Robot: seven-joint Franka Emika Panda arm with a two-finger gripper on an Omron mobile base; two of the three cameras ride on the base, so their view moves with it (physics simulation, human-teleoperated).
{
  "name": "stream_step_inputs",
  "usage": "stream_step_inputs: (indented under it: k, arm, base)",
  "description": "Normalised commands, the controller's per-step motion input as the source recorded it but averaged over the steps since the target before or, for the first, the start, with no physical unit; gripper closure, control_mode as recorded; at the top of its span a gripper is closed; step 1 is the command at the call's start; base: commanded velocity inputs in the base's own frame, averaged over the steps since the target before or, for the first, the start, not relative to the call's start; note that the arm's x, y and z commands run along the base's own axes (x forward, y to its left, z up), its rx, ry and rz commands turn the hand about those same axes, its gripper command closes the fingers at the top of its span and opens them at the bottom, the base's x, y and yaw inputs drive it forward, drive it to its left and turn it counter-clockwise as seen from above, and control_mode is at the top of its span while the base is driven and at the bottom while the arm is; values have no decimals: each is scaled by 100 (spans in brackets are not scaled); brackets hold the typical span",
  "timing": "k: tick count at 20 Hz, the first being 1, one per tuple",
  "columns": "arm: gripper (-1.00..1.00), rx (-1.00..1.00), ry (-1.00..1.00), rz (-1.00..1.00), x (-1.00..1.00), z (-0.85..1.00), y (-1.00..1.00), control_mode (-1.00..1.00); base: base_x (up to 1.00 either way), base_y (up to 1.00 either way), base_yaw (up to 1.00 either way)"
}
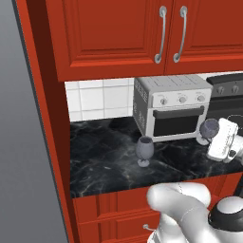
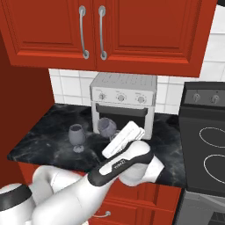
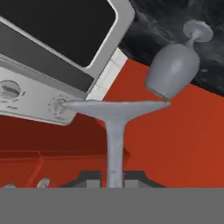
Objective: Retrieve the wine glasses from the counter and place one next to each plate.
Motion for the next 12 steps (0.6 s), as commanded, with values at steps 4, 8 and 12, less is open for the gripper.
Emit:
stream_step_inputs:
  k: [4,8,12]
  arm:
    - [100,-4,-14,2,-84,100,48,-100]
    - [100,0,-5,2,-76,83,54,-100]
    - [100,0,0,2,-58,57,42,-100]
  base:
    - [0,0,0]
    - [0,0,0]
    - [0,0,0]
